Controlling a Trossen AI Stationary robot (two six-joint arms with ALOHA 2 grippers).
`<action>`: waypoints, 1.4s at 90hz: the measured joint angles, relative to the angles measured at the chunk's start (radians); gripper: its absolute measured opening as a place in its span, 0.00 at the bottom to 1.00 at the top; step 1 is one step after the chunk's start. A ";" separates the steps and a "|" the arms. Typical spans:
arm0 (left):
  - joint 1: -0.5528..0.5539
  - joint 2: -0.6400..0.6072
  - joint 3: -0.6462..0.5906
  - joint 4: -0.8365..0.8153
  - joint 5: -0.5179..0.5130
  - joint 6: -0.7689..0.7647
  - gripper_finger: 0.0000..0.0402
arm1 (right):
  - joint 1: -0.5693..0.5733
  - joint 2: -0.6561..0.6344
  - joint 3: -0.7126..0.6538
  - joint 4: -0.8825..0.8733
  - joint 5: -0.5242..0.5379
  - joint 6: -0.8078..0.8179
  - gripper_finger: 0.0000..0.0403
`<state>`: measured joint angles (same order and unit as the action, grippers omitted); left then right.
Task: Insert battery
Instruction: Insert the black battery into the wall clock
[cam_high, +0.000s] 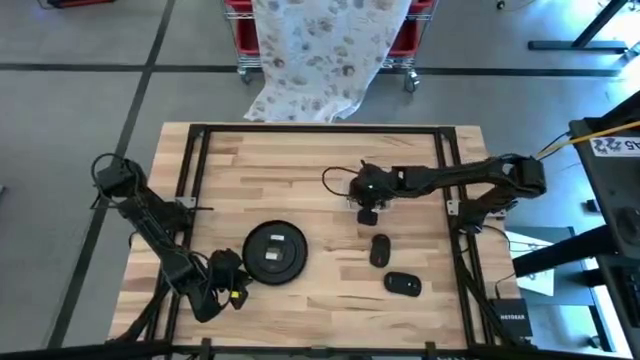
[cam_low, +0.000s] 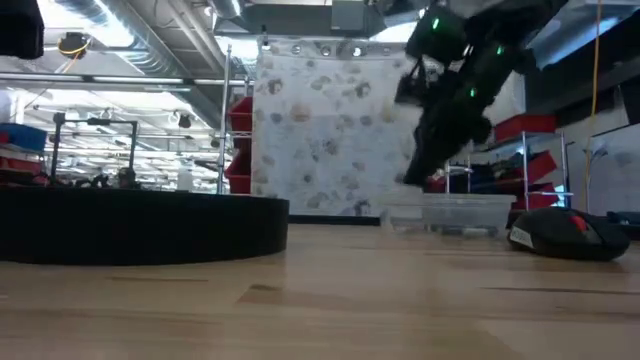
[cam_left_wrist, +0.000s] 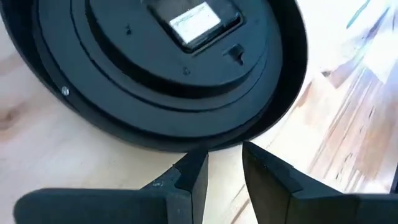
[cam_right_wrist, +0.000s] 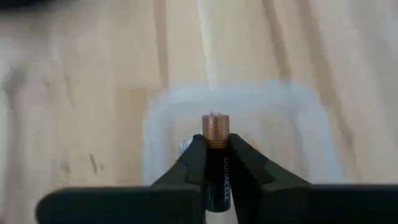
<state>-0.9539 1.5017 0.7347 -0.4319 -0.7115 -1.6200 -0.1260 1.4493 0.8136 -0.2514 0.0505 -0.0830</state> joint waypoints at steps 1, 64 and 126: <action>0.000 0.000 0.002 -0.001 -0.004 0.009 0.20 | 0.005 -0.005 0.001 0.010 0.000 0.001 0.05; 0.062 -0.005 0.125 -0.002 -0.190 0.478 0.20 | 0.427 0.236 0.003 0.450 0.036 0.570 0.05; 0.085 -0.005 0.124 -0.003 -0.186 0.475 0.20 | 0.353 0.304 0.046 0.331 -0.141 0.054 0.30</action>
<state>-0.8692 1.4967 0.8589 -0.4345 -0.8978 -1.1451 0.2272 1.7538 0.8593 0.0792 -0.0906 -0.0291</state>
